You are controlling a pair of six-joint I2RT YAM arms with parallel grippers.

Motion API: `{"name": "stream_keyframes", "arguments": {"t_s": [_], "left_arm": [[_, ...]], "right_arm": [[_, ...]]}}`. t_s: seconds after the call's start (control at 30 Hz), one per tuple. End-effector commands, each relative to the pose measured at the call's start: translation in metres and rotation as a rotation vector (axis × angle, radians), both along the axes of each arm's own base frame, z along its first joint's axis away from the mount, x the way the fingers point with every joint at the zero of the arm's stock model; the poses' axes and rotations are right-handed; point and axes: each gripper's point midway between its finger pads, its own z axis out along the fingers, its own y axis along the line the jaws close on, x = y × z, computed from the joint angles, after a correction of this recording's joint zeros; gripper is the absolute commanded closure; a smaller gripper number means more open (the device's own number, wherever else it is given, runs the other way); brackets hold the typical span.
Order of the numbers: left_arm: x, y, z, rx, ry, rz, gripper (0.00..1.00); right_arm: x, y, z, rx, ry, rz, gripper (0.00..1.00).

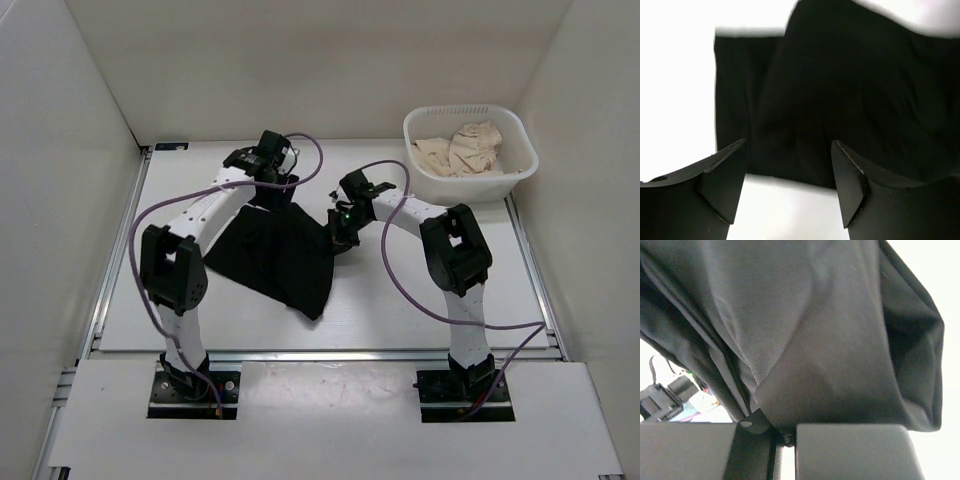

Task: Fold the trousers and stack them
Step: Fold the trousers

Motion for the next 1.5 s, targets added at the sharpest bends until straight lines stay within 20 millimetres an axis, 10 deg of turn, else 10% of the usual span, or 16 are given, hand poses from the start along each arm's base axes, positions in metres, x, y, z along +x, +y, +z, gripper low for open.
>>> {"name": "stream_keyframes", "arguments": {"t_s": [0.0, 0.17, 0.53, 0.7, 0.97, 1.03, 1.17, 1.47], "left_arm": [[0.026, 0.005, -0.018, 0.056, -0.027, 0.042, 0.22], [0.010, -0.003, -0.037, 0.013, 0.050, 0.003, 0.28], [-0.044, -0.029, -0.002, -0.191, 0.109, -0.121, 0.29], [-0.078, -0.023, -0.044, -0.106, 0.228, -0.132, 0.26], [-0.047, -0.027, -0.070, -0.045, 0.178, -0.108, 0.26], [-0.042, -0.029, -0.072, -0.051, 0.164, -0.109, 0.35], [-0.055, -0.021, -0.081, -0.028, 0.193, -0.103, 0.86], [-0.114, 0.040, -0.025, -0.017, 0.051, -0.039, 0.86]], "right_arm": [[-0.017, -0.009, -0.003, 0.012, 0.049, 0.059, 1.00], [-0.012, -0.020, 0.001, 0.031, 0.050, 0.011, 1.00], [-0.005, -0.031, -0.001, 0.028, 0.057, -0.022, 1.00], [-0.005, -0.032, -0.005, 0.023, 0.065, -0.022, 1.00], [-0.004, -0.030, -0.006, 0.023, 0.071, -0.029, 1.00], [-0.006, -0.032, -0.008, 0.018, 0.079, -0.029, 1.00], [-0.011, -0.036, -0.011, 0.004, 0.087, -0.033, 1.00], [-0.001, -0.058, -0.008, -0.016, 0.056, -0.073, 1.00]]}}
